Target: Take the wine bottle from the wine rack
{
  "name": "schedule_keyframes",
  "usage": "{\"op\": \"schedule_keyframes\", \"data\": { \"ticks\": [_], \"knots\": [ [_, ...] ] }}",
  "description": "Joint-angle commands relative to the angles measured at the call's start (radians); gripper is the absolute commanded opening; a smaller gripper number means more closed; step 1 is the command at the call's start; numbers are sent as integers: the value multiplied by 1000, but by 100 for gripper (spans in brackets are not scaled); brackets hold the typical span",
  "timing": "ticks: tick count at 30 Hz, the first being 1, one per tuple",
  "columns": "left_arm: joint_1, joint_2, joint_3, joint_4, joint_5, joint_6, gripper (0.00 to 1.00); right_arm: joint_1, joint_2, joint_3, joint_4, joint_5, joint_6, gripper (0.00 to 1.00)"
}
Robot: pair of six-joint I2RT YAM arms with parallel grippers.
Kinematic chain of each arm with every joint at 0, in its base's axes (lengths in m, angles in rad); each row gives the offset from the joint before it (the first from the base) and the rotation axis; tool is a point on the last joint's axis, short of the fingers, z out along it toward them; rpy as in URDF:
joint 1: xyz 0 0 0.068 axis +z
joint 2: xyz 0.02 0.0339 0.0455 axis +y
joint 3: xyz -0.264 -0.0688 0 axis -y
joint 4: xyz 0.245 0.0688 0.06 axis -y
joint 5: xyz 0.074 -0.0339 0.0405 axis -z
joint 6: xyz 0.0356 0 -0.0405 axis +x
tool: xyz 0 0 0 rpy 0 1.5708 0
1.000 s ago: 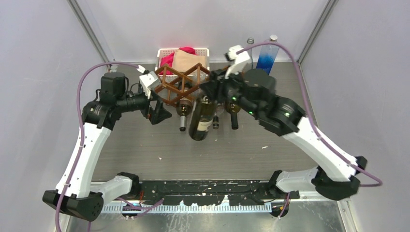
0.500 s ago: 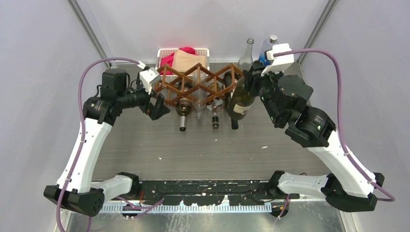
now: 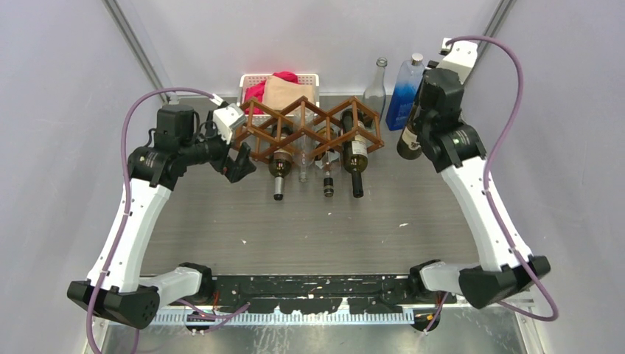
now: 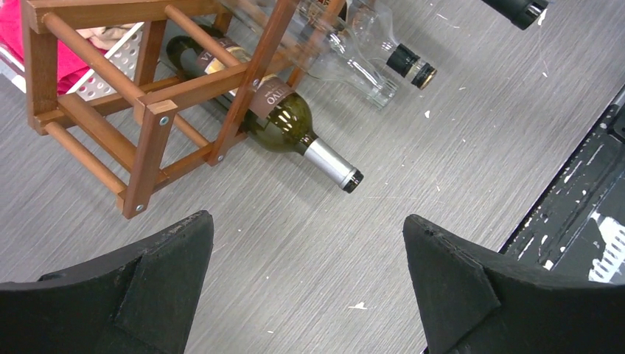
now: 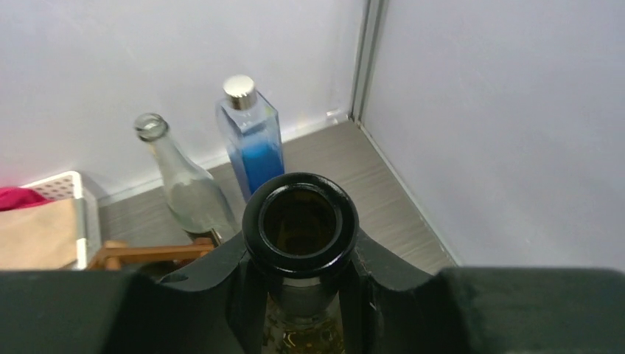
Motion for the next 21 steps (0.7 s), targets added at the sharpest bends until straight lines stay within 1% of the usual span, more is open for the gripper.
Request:
{"op": "schedule_keyframes", "data": {
  "ticks": [1, 4, 6, 10, 13, 17, 21],
  "knots": [
    [0, -9, 44, 14, -35, 10, 100, -102, 46, -53, 223, -67, 118, 1],
    [0, 8, 42, 20, -64, -20, 100, -165, 108, -59, 258, -129, 166, 1],
    [0, 23, 48, 15, -80, -28, 100, -181, 150, -58, 280, -153, 166, 1],
    [0, 46, 59, 7, -92, -39, 100, -188, 226, -65, 361, -171, 130, 1],
    [0, 45, 58, 13, -84, -48, 100, -187, 277, -61, 408, -136, 116, 1],
    [0, 36, 55, 11, -75, -53, 100, -188, 310, -124, 551, -166, 72, 1],
    [0, 19, 50, 1, -46, -41, 100, -189, 355, -148, 632, -177, 23, 1]
  ]
}}
